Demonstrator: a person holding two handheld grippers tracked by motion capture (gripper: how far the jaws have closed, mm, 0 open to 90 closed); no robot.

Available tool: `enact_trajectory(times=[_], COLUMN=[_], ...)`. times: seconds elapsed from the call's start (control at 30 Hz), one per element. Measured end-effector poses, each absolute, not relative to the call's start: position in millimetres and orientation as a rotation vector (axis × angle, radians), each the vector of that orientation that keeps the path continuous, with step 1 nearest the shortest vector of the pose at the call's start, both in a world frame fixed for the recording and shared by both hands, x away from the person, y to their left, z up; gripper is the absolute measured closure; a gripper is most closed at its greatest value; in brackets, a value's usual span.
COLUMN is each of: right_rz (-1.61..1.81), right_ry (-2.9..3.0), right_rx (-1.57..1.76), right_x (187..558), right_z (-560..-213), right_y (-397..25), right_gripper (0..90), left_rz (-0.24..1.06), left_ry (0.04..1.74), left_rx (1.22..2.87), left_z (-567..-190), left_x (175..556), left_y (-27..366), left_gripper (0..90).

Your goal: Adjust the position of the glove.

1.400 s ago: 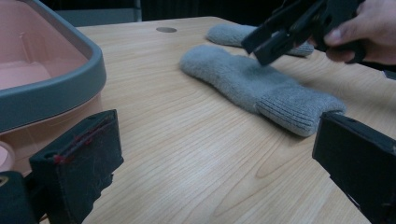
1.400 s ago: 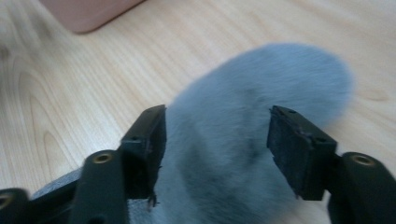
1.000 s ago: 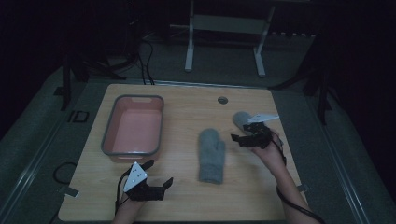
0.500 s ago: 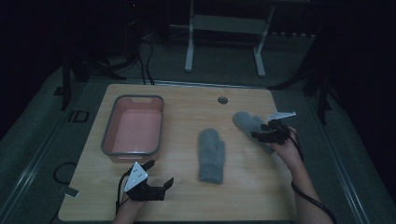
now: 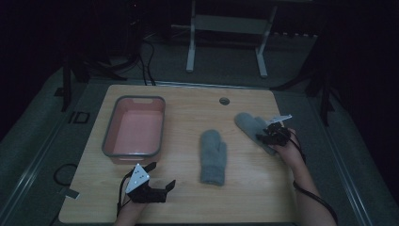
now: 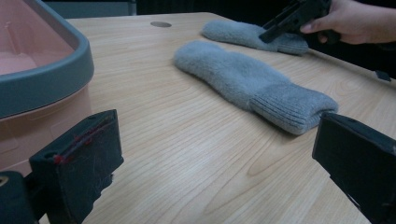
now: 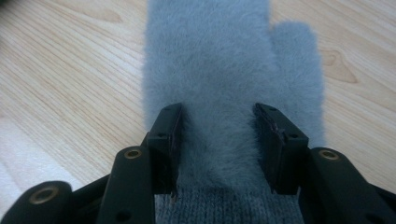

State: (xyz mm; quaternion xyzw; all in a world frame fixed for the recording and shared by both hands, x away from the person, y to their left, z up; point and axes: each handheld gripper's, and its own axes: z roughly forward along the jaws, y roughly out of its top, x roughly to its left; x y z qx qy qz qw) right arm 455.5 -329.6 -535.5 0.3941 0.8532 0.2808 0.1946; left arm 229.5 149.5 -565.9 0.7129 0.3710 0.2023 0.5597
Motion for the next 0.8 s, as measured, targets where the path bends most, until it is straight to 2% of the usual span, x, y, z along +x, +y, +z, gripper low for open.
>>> enact_trajectory(times=[0.23, 0.37, 0.57, 0.8], right_rz=[0.797, 0.799, 0.868, 0.899], right_ry=[2.327, 2.295, 2.224, 2.076], right_rx=[1.162, 1.205, 1.278, 1.387], right_x=[453.3, 451.1, 440.7, 411.7], right_z=[-539.4, -538.4, -529.8, -512.8], right_y=[-330.1, -327.9, -326.8, -326.1], right_gripper=[72.9, 79.2, 84.3, 85.4], left_rz=[0.476, 0.478, 0.477, 0.477], left_ry=[0.873, 0.873, 0.875, 0.875], left_rx=[1.684, 1.684, 1.677, 1.671], left_z=[-566.3, -566.4, -566.1, -565.3], left_x=[229.5, 229.6, 229.9, 228.8], left_y=[149.2, 149.1, 149.9, 149.9], left_gripper=[1.8, 1.8, 1.8, 1.8])
